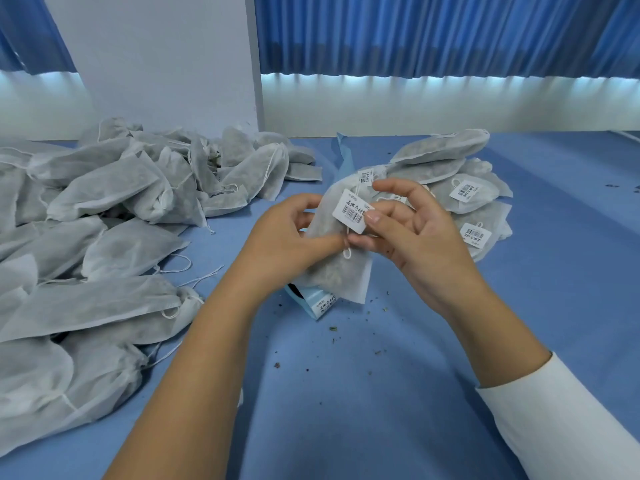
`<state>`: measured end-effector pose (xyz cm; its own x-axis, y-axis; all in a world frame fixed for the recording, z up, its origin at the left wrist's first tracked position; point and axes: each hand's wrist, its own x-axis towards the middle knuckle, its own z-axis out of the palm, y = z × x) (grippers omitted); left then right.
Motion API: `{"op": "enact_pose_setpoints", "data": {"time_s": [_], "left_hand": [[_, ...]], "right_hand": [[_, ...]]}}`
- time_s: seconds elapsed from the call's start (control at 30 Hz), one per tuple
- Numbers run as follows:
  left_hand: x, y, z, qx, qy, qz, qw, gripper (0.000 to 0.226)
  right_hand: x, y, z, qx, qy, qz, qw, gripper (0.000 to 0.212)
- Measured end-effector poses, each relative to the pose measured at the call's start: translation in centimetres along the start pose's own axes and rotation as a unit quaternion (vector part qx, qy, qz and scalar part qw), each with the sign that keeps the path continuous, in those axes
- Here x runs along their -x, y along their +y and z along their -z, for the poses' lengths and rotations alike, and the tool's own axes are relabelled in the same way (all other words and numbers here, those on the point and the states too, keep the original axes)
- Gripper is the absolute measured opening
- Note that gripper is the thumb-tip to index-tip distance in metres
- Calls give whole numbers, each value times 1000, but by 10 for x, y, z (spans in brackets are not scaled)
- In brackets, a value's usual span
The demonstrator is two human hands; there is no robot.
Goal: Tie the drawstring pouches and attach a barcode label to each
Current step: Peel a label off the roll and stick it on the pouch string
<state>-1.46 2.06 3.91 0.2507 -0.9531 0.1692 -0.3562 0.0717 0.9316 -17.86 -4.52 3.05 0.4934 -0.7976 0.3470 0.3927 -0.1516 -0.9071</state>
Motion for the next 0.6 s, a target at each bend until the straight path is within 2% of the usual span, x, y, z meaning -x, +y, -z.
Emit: {"op": "enact_pose_setpoints", "data": {"time_s": [0.13,0.33,0.6], "left_hand": [[0,0,-1,-24,-12,0,1000,55],[0,-1,1,-10,3,15,1000,56],[0,-1,2,-9,1,16,1000,55]], "right_hand": [[-1,2,1,2,24,-12,1000,26],[-1,-1,8,134,34,22,990,28],[-1,7,6,215,42,22,976,34]]}}
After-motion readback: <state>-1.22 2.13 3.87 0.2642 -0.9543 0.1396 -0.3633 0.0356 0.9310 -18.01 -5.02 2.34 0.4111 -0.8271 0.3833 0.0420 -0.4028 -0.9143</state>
